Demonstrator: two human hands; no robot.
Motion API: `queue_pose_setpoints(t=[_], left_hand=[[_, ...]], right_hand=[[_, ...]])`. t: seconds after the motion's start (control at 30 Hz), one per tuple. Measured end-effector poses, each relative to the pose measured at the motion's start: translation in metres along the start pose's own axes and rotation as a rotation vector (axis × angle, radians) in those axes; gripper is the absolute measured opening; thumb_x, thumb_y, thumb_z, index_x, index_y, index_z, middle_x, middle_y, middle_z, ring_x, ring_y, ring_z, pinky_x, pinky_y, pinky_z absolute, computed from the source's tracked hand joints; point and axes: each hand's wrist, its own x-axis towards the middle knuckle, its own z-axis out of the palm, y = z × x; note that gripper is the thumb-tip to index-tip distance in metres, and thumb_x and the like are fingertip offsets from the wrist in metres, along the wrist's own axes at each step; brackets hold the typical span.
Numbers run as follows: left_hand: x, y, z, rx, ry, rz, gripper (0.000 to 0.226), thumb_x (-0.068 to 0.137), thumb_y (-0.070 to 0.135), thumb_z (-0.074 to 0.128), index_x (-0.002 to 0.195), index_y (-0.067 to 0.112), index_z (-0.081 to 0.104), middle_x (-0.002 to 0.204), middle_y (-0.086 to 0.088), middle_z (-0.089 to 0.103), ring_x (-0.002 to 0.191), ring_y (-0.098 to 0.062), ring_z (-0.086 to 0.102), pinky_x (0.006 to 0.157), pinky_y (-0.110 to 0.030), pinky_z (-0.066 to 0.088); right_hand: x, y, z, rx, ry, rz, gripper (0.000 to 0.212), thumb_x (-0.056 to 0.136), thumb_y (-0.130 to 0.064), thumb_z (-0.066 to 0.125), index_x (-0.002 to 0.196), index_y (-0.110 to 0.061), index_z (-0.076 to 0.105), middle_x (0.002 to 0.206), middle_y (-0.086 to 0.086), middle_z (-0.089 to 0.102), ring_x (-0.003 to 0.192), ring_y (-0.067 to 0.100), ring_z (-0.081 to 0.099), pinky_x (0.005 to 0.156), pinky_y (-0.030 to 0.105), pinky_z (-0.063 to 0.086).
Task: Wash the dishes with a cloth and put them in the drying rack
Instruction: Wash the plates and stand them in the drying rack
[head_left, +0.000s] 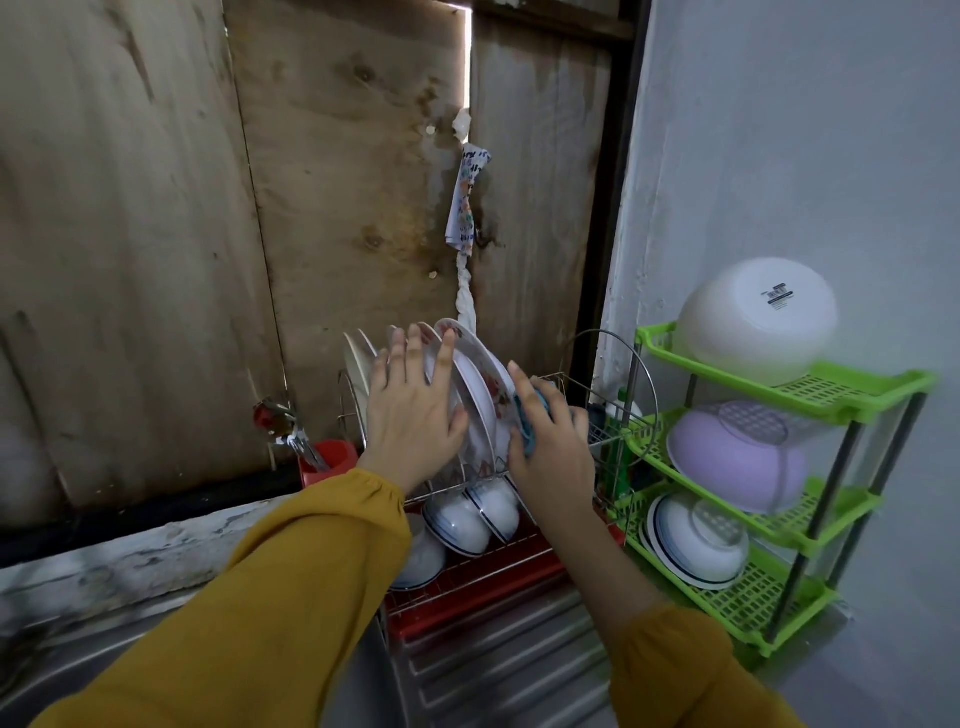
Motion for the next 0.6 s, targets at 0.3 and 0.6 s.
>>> queue_pose_setpoints(t=[0.3,0.6], left_hand=[[-0.101,-0.048,-0.042,-0.244,0.123,-0.076,0.059,0.087,0.037,0.042,0.139,0.011,0.048,0.141,-0.019,0.049,0.132,-0.033,0.044,0.103,-0.044,0.034],[-0.282,-0.19,-0.061,-0.081,-0.196,-0.298,0.061,0.081,0.034,0.041,0.138,0.014,0.047,0.129,-0.012,0.059,0.117,-0.031,0.057,0.095,-0.045,0.048]], right_hand=[[-0.035,-0.093,-0.027,0.242,0.017,-0.045,0.052,0.084,-0.028,0.057,0.136,-0.031,0.054,0.134,-0.001,0.053,0.105,0.027,0.052,0.079,0.027,0.042],[-0.126,-0.245,0.035,0.495,-0.378,-0.136,0.063,0.085,-0.023,0.056,0.141,-0.044,0.038,0.135,-0.008,0.05,0.113,0.021,0.052,0.095,0.027,0.039]])
